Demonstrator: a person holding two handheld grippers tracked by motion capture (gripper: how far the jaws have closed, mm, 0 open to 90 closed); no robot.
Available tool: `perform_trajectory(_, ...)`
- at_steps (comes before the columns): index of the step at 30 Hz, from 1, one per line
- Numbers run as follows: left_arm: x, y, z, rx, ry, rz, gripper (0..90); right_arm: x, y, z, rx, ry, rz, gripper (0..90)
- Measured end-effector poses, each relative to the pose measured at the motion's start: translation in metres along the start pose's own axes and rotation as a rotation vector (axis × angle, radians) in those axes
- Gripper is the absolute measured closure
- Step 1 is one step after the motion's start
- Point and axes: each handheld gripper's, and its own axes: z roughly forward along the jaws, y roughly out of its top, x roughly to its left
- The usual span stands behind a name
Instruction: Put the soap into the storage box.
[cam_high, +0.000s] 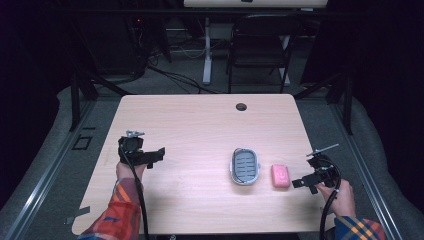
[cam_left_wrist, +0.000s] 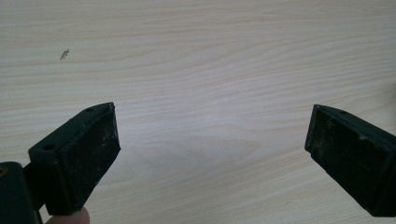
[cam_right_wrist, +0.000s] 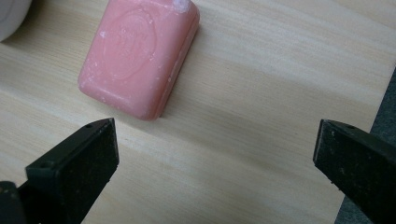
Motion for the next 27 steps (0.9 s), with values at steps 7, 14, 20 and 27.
perform_trajectory(7,0.001,0.000,0.001,-0.005,-0.004,-0.006,0.2,-0.001,0.000,0.002,0.024,0.000,0.005,0.0)
perform_trajectory(14,0.000,0.001,0.002,0.015,-0.017,0.006,0.2,0.001,-0.001,0.001,0.021,0.004,0.025,0.0)
perform_trajectory(20,-0.002,0.001,0.002,-0.002,-0.024,0.012,0.0,0.004,0.001,-0.002,0.021,-0.005,0.035,0.0)
perform_trajectory(27,0.000,0.000,0.002,-0.008,-0.033,-0.004,0.0,0.011,0.002,-0.002,-0.003,-0.007,0.053,0.0)
